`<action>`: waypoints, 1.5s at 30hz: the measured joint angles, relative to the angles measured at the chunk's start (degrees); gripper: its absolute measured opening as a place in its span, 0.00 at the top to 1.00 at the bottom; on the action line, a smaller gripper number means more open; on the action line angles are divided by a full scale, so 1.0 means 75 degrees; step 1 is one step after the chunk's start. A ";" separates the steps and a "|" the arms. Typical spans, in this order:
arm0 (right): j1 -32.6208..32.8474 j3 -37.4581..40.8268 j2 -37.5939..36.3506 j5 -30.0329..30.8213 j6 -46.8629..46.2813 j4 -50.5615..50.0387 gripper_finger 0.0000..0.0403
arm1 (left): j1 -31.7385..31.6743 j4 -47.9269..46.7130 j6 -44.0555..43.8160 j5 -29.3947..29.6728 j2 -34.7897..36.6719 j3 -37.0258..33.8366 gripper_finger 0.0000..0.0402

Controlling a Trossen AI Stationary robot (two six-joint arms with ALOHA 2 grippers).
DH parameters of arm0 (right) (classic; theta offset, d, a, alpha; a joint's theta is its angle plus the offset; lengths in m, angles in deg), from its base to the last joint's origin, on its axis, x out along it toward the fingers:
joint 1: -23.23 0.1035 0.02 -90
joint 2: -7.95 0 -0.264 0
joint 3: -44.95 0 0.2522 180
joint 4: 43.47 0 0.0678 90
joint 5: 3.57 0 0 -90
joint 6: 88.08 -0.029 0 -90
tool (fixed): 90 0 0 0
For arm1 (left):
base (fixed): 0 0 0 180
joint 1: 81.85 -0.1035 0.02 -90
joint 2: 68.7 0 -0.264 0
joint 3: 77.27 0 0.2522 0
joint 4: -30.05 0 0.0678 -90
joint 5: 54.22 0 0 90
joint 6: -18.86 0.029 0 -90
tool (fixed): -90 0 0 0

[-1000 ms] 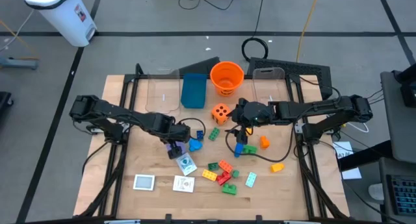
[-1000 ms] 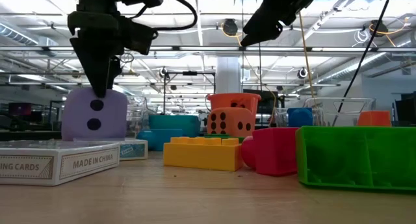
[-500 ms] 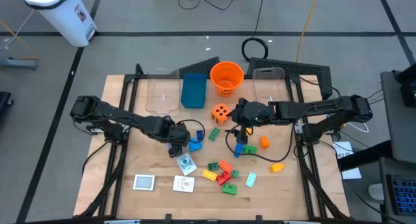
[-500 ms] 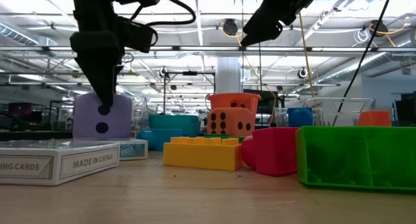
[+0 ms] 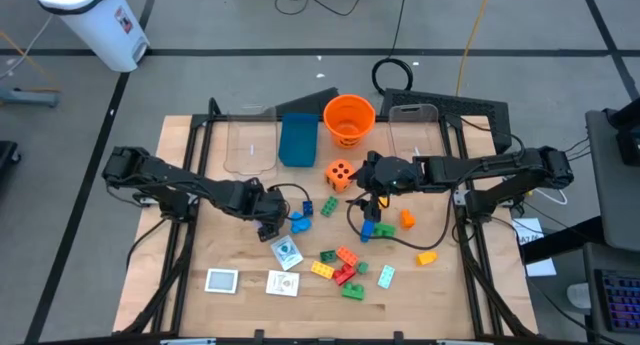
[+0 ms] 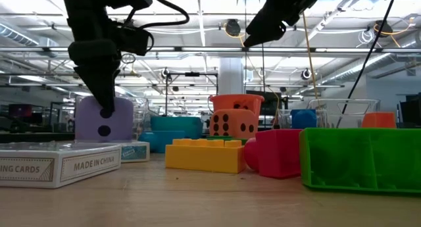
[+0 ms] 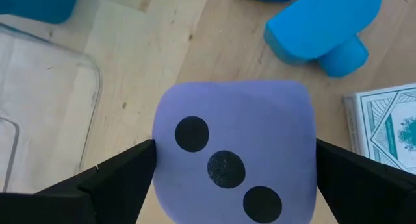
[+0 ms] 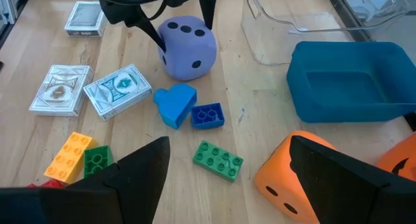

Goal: Pick & Place Toys
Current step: Put the violet dice into the left transparent bin

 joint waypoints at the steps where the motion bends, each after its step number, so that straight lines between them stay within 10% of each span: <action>1: 0.0000 0.0000 0.0000 0.0017 0.0000 0.0000 0.23 | -0.0002 0.0016 -0.0044 0.0024 -0.0003 -0.0003 0.01; 14: 0.0000 0.0000 0.0000 0.0029 -0.0143 0.0003 0.23 | -0.0009 0.0028 -0.0237 0.0061 -0.0009 -0.0004 0.30; 32: 0.0000 0.0000 -0.0003 0.0026 -0.0143 0.0003 0.23 | -0.0032 -0.0269 -0.0096 0.0028 -0.0065 0.0427 0.35; 45: 0.0000 0.0000 0.0000 0.0026 -0.0143 0.0003 0.23 | -0.0038 -0.0219 0.0074 0.0075 -0.0050 0.0454 0.63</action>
